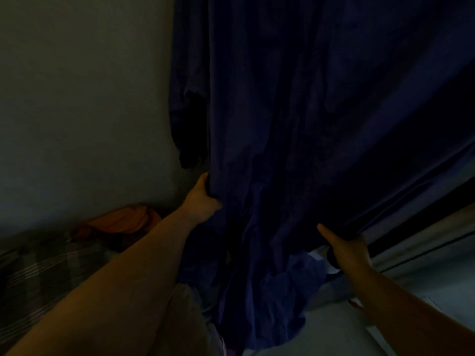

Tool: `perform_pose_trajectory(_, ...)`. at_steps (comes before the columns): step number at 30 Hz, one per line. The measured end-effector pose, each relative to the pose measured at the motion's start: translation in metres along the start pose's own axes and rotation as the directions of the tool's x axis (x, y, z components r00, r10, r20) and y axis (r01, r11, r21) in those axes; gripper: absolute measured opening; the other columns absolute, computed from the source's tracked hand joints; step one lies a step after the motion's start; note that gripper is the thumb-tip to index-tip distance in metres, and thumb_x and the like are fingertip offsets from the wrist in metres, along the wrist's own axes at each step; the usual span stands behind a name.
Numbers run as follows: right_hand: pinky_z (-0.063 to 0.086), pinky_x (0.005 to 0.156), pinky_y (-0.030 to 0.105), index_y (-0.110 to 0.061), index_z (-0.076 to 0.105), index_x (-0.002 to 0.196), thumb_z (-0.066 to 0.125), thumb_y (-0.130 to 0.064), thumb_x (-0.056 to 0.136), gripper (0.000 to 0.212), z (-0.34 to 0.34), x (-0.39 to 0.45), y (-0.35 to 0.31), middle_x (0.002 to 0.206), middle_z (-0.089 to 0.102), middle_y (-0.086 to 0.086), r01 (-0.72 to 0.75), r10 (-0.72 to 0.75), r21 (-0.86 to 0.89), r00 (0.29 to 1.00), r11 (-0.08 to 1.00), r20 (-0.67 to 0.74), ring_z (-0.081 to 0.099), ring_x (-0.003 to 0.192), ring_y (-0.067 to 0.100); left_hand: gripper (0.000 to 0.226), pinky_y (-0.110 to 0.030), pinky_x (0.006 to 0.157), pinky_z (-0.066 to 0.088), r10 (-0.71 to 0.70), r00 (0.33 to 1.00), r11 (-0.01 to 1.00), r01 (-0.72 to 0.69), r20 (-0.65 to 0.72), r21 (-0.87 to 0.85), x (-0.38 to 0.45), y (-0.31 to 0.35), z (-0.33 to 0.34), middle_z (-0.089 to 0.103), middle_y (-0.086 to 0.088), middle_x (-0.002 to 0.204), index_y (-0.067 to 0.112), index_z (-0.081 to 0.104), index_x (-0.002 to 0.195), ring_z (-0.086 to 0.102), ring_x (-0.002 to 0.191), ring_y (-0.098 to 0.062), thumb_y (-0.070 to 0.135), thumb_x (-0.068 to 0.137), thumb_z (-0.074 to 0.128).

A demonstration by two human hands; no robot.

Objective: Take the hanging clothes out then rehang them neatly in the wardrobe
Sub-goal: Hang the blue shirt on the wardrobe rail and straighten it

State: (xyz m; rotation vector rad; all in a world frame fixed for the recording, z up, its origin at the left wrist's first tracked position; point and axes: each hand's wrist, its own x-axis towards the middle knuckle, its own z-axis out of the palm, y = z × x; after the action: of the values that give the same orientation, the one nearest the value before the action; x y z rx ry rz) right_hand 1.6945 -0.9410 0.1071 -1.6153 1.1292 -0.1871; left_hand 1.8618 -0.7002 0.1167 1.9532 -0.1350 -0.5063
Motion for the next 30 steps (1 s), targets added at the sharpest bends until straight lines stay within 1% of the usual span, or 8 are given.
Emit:
perform_pose_trajectory(4, 0.034, 0.106, 0.04, -0.004, 0.033, 0.141, 0.059, -0.034, 0.087, 0.067, 0.018, -0.003, -0.007, 0.144, 0.039, 0.015, -0.045, 0.047, 0.125, 0.999, 0.991, -0.012, 0.041, 0.129, 0.033, 0.053, -0.034, 0.094, 0.041, -0.088, 0.985, 0.996, 0.09, -0.148, 0.007, 0.001, -0.003, 0.011, 0.052, -0.012, 0.135, 0.008, 0.042, 0.134, 0.05, 0.123, -0.032, 0.021, 0.087, 0.063)
perform_pose_trajectory(8, 0.037, 0.107, 0.044, -0.006, 0.041, 0.137, 0.062, -0.028, 0.086, 0.059, 0.041, -0.017, -0.015, 0.14, 0.046, 0.012, -0.141, 0.077, 0.302, 0.974, 0.943, 0.212, 0.048, 0.122, 0.031, 0.041, -0.037, 0.1, 0.041, -0.104, 0.979, 0.995, 0.1, -0.178, -0.03, 0.005, 0.005, 0.012, 0.055, -0.017, 0.129, 0.002, 0.049, 0.128, 0.051, 0.122, -0.035, 0.024, 0.093, 0.054)
perform_pose_trajectory(12, 0.044, 0.094, 0.04, -0.007, 0.054, 0.122, 0.057, -0.015, 0.088, 0.036, 0.059, -0.028, -0.021, 0.101, 0.064, 0.002, -0.285, 0.088, 0.434, 0.903, 0.854, 0.421, 0.058, 0.092, 0.025, 0.048, -0.044, 0.099, 0.044, -0.128, 0.977, 0.987, 0.11, -0.168, -0.114, 0.004, -0.002, 0.0, 0.053, -0.013, 0.133, 0.007, 0.045, 0.134, 0.053, 0.119, -0.034, 0.025, 0.092, 0.056)
perform_pose_trajectory(15, 0.054, 0.069, 0.032, -0.011, 0.064, 0.097, 0.051, -0.009, 0.089, 0.015, 0.051, -0.031, -0.021, 0.076, 0.073, 0.001, -0.312, 0.026, 0.509, 0.87, 0.802, 0.492, 0.065, 0.076, 0.021, 0.048, -0.038, 0.091, 0.045, -0.19, 0.963, 0.949, 0.129, -0.193, -0.289, -0.001, -0.015, -0.013, 0.055, -0.005, 0.126, 0.004, 0.047, 0.133, 0.055, 0.109, -0.026, 0.023, 0.09, 0.06)
perform_pose_trajectory(21, 0.059, 0.06, 0.027, -0.016, 0.07, 0.083, 0.047, -0.011, 0.088, 0.023, 0.031, -0.026, -0.058, 0.076, 0.073, -0.001, -0.189, -0.114, 0.684, 0.921, 0.704, 0.372, 0.069, 0.067, 0.019, 0.024, -0.023, 0.062, 0.05, -0.161, 0.954, 0.888, 0.028, -0.253, -0.459, 0.005, 0.024, -0.02, 0.063, -0.011, 0.102, -0.001, 0.057, 0.115, 0.056, 0.08, -0.019, 0.007, 0.096, 0.047)
perform_pose_trajectory(23, 0.059, 0.059, 0.03, -0.02, 0.077, 0.072, 0.044, -0.013, 0.09, 0.039, 0.023, -0.022, -0.079, 0.074, 0.074, -0.003, -0.132, -0.193, 0.732, 0.92, 0.668, 0.342, 0.07, 0.061, 0.016, 0.019, -0.026, 0.071, 0.052, -0.061, 0.974, 0.83, -0.072, -0.219, -0.553, 0.015, 0.057, -0.023, 0.061, -0.005, 0.087, 0.005, 0.062, 0.1, 0.058, 0.084, -0.023, 0.002, 0.096, 0.044)
perform_pose_trajectory(26, 0.058, 0.069, 0.037, -0.023, 0.078, 0.071, 0.041, -0.015, 0.09, 0.043, 0.011, -0.017, -0.099, 0.081, 0.075, -0.002, -0.065, -0.289, 0.787, 0.909, 0.614, 0.3, 0.071, 0.067, 0.017, 0.028, -0.039, 0.088, 0.052, 0.059, 0.98, 0.78, -0.165, -0.192, -0.604, 0.033, 0.104, -0.028, 0.064, -0.01, 0.107, 0.004, 0.058, 0.118, 0.061, 0.097, -0.027, 0.003, 0.095, 0.042)
perform_pose_trajectory(30, 0.059, 0.069, 0.037, -0.024, 0.076, 0.085, 0.04, -0.014, 0.092, 0.038, 0.009, -0.006, -0.101, 0.086, 0.074, -0.003, -0.023, -0.317, 0.801, 0.911, 0.598, 0.263, 0.071, 0.071, 0.018, 0.032, -0.031, 0.072, 0.053, 0.128, 0.986, 0.693, -0.167, -0.108, -0.701, 0.054, 0.134, -0.03, 0.063, -0.007, 0.096, 0.003, 0.054, 0.123, 0.061, 0.085, -0.023, 0.016, 0.099, 0.038)
